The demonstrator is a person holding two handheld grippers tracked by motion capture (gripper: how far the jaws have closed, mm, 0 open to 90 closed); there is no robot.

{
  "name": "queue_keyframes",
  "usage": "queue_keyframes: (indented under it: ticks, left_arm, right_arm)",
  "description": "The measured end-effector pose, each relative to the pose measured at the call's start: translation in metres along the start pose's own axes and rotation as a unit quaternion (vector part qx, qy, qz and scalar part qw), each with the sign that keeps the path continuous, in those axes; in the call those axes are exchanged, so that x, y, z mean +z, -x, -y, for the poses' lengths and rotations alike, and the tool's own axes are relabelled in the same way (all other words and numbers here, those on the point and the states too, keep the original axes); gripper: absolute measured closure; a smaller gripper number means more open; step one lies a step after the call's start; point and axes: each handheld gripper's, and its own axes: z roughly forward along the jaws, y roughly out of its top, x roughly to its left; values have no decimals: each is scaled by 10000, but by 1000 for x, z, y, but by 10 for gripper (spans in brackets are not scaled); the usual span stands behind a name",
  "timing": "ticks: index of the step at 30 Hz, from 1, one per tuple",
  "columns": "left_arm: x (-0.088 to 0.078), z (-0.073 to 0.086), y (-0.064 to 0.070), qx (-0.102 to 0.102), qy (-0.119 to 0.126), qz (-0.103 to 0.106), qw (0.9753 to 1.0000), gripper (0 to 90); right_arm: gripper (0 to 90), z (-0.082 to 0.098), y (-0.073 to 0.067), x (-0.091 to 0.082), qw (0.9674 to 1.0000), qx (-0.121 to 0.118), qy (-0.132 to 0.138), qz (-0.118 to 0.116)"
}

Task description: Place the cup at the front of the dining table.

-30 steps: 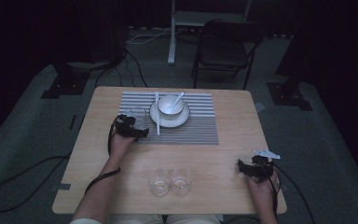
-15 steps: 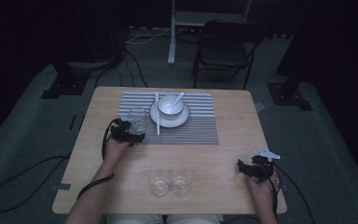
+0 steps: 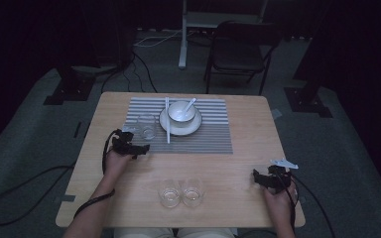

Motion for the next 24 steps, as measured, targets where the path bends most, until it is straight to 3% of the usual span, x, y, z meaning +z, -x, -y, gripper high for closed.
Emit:
queue_keyframes:
  ticks: [8, 21, 24]
  left_arm:
    - [-11, 7, 4, 198, 32, 80, 9998, 0]
    - [-32, 23, 8, 239, 242, 106, 9994, 0]
    - [-41, 28, 8, 166, 331, 204, 9991, 0]
  right_arm:
    - [118, 0, 0, 0, 10000, -3, 1, -1]
    - [119, 0, 0, 0, 10000, -3, 1, 0]
    - [119, 0, 0, 0, 10000, -4, 1, 0]
